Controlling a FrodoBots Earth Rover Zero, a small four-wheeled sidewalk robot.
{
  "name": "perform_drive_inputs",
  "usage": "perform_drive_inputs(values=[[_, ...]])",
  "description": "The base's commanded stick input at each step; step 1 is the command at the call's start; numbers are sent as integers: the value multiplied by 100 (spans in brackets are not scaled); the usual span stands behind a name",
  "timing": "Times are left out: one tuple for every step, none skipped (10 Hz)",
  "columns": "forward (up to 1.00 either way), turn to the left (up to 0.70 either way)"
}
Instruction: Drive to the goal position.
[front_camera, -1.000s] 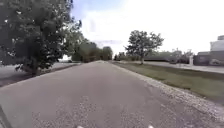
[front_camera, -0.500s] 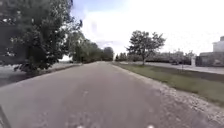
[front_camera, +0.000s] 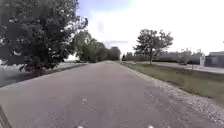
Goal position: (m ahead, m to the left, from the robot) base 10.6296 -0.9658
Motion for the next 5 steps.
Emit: perform_drive_inputs(values=[[70, 35], [70, 3], [70, 0], [70, 0], [70, 0]])
